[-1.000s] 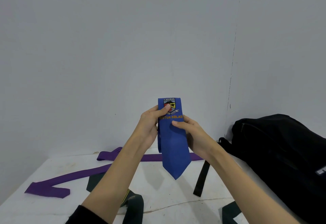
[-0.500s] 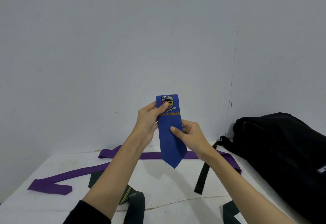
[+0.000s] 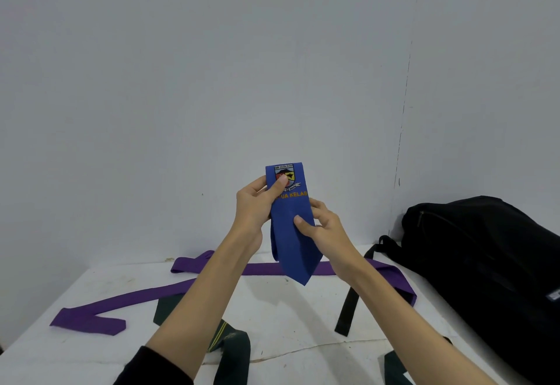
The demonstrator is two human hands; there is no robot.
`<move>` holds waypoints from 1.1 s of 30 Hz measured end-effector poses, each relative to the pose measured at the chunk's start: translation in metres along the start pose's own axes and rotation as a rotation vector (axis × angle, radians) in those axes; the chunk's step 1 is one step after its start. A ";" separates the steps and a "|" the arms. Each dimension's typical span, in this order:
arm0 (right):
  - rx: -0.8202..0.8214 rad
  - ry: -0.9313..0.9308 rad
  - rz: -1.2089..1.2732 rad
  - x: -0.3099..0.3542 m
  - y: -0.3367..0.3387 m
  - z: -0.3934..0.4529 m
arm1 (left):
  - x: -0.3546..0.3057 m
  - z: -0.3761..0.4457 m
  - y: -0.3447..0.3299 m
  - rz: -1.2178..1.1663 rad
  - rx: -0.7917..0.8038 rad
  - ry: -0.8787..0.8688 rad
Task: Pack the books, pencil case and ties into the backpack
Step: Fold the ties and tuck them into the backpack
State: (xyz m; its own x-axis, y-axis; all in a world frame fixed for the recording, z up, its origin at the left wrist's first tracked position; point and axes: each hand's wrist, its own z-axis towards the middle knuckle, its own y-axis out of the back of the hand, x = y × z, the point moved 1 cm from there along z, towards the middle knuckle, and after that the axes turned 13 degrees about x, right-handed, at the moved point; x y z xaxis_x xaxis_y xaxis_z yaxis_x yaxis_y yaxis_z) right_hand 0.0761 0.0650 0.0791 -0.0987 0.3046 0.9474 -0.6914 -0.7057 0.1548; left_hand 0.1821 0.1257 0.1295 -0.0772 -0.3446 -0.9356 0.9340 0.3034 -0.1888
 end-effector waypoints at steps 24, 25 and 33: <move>-0.290 0.126 0.111 0.015 -0.005 -0.002 | 0.004 -0.002 -0.013 -0.029 -0.177 -0.011; -0.297 0.131 0.111 0.016 -0.005 -0.002 | 0.004 -0.002 -0.013 -0.040 -0.171 -0.012; -0.214 0.161 0.104 0.005 -0.009 -0.004 | 0.001 -0.003 -0.015 -0.107 -0.089 -0.057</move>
State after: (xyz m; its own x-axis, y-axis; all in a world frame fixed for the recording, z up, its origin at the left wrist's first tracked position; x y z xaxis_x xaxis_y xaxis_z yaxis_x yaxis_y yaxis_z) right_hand 0.0786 0.0755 0.0818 -0.2781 0.3472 0.8956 -0.8050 -0.5930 -0.0201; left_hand 0.1669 0.1236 0.1310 -0.1521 -0.4282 -0.8908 0.8868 0.3387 -0.3143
